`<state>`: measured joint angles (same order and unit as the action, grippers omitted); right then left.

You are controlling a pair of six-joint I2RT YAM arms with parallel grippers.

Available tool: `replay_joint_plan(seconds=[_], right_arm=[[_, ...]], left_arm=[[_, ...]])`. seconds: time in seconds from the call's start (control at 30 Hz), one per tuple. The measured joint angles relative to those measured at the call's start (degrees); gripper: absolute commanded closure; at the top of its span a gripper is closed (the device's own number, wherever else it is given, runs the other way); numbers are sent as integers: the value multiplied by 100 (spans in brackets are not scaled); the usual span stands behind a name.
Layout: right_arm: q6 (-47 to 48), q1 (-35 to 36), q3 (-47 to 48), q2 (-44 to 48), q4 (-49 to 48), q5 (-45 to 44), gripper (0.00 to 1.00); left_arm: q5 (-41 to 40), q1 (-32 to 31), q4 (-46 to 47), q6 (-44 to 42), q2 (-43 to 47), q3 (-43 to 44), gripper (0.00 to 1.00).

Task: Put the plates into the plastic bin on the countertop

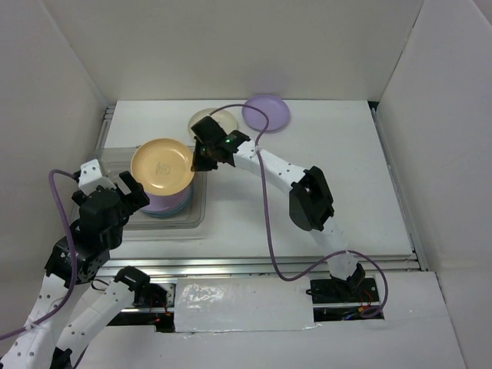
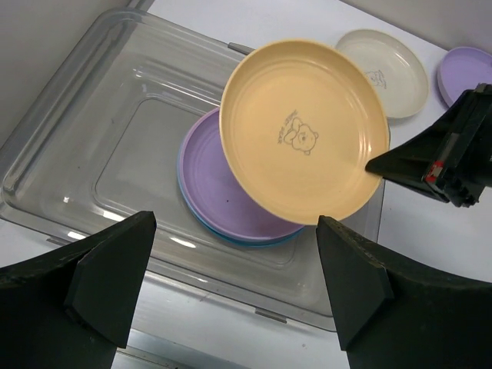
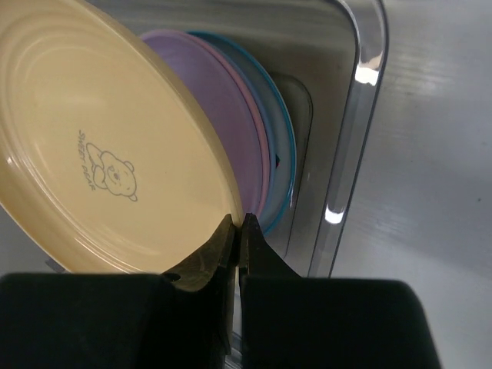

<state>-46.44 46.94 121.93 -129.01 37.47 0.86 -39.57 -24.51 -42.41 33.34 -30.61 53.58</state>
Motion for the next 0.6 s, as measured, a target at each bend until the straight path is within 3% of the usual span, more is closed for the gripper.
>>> replay_joint_plan(seconds=[0.4, 0.6], right_arm=[[-114, 105, 404, -323, 240, -22, 98], [-129, 181, 417, -404, 238, -9, 92]], left_arm=[[28, 0, 4, -7, -74, 0, 1], [42, 0, 4, -7, -74, 0, 1]])
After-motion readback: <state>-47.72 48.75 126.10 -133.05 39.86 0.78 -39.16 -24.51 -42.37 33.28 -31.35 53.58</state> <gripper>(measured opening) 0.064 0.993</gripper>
